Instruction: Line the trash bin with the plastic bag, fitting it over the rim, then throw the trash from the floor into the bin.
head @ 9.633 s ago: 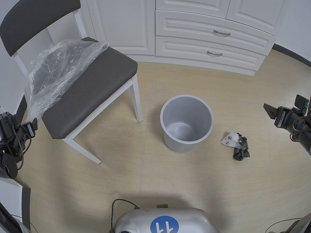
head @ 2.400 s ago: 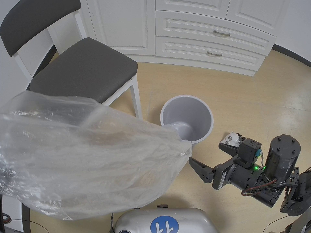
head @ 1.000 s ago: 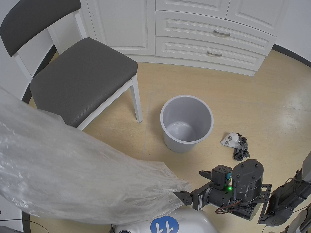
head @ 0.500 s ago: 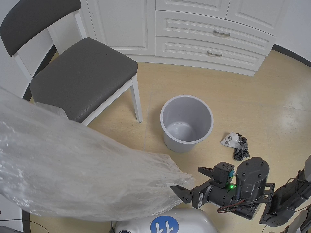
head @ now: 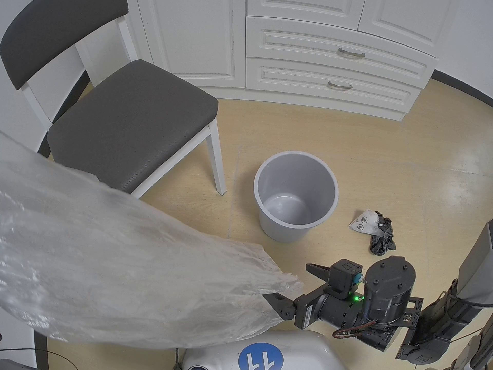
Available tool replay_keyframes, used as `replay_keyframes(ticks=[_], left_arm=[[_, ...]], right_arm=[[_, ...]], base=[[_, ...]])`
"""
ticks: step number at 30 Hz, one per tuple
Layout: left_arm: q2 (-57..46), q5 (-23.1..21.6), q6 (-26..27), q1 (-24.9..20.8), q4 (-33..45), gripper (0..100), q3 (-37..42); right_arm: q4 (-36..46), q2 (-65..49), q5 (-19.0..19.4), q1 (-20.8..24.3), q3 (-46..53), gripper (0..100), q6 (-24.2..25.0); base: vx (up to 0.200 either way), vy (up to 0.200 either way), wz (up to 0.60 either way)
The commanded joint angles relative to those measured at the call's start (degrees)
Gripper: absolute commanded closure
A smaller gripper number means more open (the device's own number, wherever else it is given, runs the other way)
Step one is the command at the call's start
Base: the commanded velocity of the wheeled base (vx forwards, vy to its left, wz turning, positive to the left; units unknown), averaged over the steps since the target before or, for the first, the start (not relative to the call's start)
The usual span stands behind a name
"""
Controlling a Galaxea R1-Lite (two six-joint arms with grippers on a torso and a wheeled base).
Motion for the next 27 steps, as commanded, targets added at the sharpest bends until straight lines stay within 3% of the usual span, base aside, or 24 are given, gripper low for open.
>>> replay_keyframes(ticks=[1,10,11,21,22,27], left_arm=[[0.1,-0.1,0.0,0.0,0.0,100,0.1],[0.1,-0.1,0.0,0.0,0.0,100,0.2],[0.2,-0.1,0.0,0.0,0.0,100,0.3],[1.3,-0.1,-0.1,0.0,0.1,100,1.1],[2.3,-0.1,-2.2,-0.1,0.0,100,1.1],[2.2,0.1,-3.8,0.0,0.1,100,1.2]], right_arm=[[-0.3,2.1,0.0,0.0,0.5,0,-0.1],[-1.5,2.2,0.0,0.3,0.0,0,0.2],[-2.6,2.3,0.0,0.3,0.0,100,0.2],[-9.0,0.5,-0.7,-1.0,0.0,100,0.1],[-7.4,-5.7,-0.6,-2.9,-0.2,100,-1.4],[-0.3,-14.0,-0.8,-4.7,-1.4,100,-4.3]], base=[[0.000,0.000,0.00],[0.000,0.000,0.00],[0.000,0.000,0.00],[0.000,0.000,0.00],[0.000,0.000,0.00],[0.000,0.000,0.00]])
